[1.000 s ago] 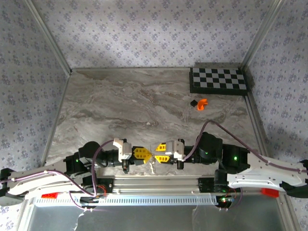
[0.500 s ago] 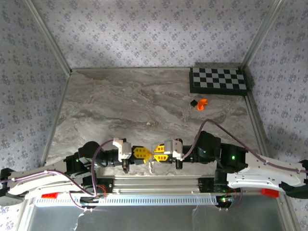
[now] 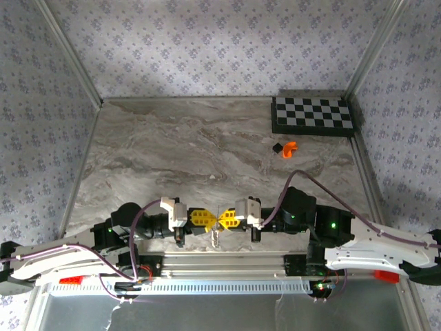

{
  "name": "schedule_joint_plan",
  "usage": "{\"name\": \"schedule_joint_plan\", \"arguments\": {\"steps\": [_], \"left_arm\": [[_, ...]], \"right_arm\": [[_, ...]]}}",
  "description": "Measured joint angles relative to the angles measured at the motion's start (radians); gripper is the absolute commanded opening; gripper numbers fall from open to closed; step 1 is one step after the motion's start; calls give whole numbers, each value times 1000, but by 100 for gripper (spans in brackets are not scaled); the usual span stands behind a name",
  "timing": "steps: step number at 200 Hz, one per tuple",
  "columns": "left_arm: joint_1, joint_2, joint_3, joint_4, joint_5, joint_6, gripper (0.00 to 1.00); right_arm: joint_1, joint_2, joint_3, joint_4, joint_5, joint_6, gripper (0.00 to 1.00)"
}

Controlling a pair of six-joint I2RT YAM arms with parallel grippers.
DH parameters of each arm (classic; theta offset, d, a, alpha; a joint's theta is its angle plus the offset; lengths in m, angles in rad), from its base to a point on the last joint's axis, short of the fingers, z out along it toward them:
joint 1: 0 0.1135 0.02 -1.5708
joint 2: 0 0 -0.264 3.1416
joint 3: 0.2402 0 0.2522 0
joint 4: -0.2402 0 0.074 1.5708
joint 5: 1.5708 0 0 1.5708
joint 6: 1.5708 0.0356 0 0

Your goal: Put the keys on the keyring

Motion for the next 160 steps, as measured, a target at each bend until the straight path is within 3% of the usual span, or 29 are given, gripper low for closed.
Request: {"name": "schedule_joint_plan", "arguments": {"steps": [15,45,66,80,126,160], "left_arm": [[0,2,0,-4,-4,4,0],[0,3,0,-8,-10,7,0],[0,3,0,-8,-15,8,0],[0,3,0,-9,-22,8,0],[0,3,0,-16,-30,15,0],[0,-11,3,-71,-49,36,20]], "right_arm": [[0,3,0,0,2,5,6],[-4,5,-2,4,3,24,7],[-8,5,-8,15,3,40,7],[-13,5,-10,18,3,50,0],[-20,5,-13,21,-2,60,0],[-24,8,-13,-22,-1,39,0]]}}
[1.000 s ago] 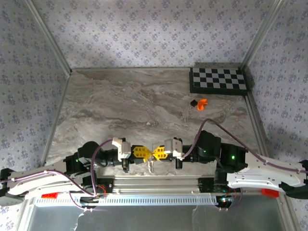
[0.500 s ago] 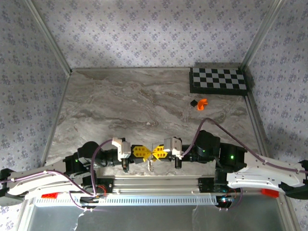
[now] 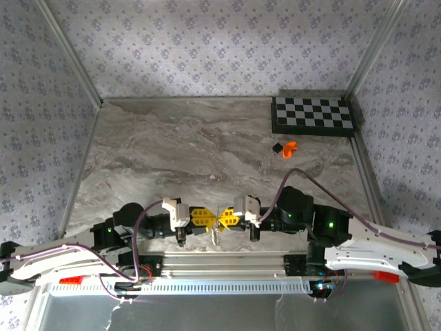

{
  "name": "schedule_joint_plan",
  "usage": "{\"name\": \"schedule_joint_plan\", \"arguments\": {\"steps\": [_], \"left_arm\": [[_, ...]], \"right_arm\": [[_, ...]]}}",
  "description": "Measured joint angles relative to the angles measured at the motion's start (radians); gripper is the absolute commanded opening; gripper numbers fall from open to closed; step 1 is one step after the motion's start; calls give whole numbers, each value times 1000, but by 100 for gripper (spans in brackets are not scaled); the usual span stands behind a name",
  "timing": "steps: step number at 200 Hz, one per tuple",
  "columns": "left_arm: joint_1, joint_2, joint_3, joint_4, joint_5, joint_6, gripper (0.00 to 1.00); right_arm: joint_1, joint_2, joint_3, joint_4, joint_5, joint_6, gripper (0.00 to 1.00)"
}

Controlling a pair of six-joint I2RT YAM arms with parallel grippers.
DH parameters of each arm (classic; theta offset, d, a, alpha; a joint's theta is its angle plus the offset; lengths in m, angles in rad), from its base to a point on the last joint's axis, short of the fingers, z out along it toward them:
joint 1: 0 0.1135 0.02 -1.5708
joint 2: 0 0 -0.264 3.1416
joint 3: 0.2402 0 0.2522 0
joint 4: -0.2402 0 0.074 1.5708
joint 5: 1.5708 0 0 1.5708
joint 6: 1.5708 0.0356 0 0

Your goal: Put the keys on the keyring

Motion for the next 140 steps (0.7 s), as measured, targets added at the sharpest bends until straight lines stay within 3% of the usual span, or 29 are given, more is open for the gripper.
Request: {"name": "schedule_joint_plan", "arguments": {"steps": [29,76,140], "left_arm": [[0,-14,28,-124,-46,23,28],[0,-11,150,-290,-121,63,29],[0,87,211,-353,-130,103,31]], "right_arm": [[-13,4,16,-81,13,-17,0],[-29,48,103,-198,49,-40,0],[-42,167,246,-375,71,-69,0]]}}
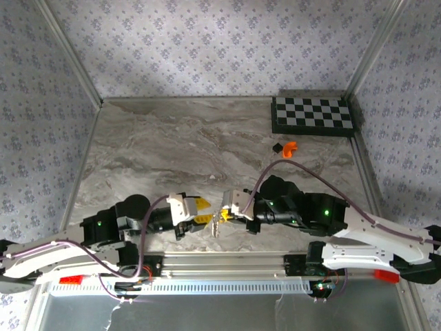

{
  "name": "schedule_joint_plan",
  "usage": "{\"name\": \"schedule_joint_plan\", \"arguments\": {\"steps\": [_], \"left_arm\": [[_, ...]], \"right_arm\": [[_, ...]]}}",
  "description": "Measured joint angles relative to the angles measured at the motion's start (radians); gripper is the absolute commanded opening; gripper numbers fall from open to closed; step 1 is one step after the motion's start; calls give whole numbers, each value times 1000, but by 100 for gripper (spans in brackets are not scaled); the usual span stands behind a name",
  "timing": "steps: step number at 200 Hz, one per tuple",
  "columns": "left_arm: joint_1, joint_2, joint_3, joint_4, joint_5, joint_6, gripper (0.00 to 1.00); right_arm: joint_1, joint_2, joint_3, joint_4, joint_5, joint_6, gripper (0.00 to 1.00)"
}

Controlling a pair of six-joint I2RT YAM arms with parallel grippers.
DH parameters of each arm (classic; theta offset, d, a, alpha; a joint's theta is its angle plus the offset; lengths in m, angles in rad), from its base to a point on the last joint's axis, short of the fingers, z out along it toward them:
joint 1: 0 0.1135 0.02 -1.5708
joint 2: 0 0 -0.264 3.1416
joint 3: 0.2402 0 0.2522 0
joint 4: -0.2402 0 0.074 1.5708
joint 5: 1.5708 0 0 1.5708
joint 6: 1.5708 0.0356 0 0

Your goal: Put the keys on the keyring

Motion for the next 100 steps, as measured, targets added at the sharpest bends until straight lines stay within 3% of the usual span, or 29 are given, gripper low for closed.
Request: {"name": "schedule_joint_plan", "arguments": {"steps": [100], "left_arm": [[0,39,0,-27,-12,41,25]], "right_arm": [[-32,55,50,-92,-76,-12,0]]}}
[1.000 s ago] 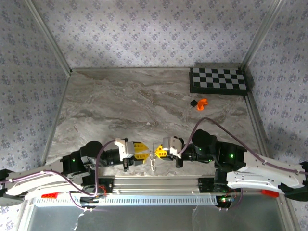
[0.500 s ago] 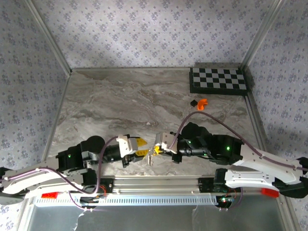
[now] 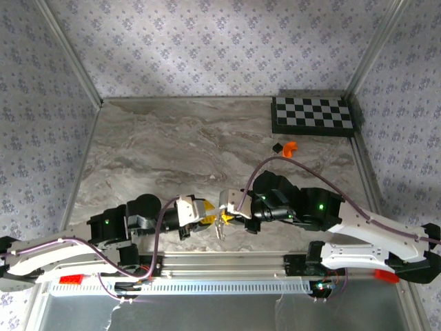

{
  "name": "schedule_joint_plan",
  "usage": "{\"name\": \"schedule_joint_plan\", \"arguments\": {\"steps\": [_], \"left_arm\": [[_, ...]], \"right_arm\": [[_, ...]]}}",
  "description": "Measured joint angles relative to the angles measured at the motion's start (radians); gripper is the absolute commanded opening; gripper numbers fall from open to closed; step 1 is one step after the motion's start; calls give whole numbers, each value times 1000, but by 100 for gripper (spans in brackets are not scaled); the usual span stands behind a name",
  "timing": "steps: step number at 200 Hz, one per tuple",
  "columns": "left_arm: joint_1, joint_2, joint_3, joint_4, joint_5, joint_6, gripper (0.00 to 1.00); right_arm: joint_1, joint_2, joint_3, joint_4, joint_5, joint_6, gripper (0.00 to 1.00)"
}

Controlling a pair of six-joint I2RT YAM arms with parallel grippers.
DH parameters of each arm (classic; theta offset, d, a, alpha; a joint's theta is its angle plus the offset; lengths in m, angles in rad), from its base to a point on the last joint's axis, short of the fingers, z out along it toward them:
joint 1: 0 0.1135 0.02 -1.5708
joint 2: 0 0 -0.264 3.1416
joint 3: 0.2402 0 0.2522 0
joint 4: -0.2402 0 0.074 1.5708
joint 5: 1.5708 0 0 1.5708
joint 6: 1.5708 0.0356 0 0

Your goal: Put the keys on the keyring

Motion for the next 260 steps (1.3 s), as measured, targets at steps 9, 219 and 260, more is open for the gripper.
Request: {"name": "schedule_joint_plan", "arguments": {"steps": [9,219,260], "left_arm": [[0,5,0,0,0,0,25],[0,34,-5,24,16,22,0],[0,-20,-38,86,47,13,0]], "right_arm": [[-1,1,0,1,-3,0,0],[-26,-3,-1,17,-29,6,23],[-35,-64,-48,99,-56,53,42]]}}
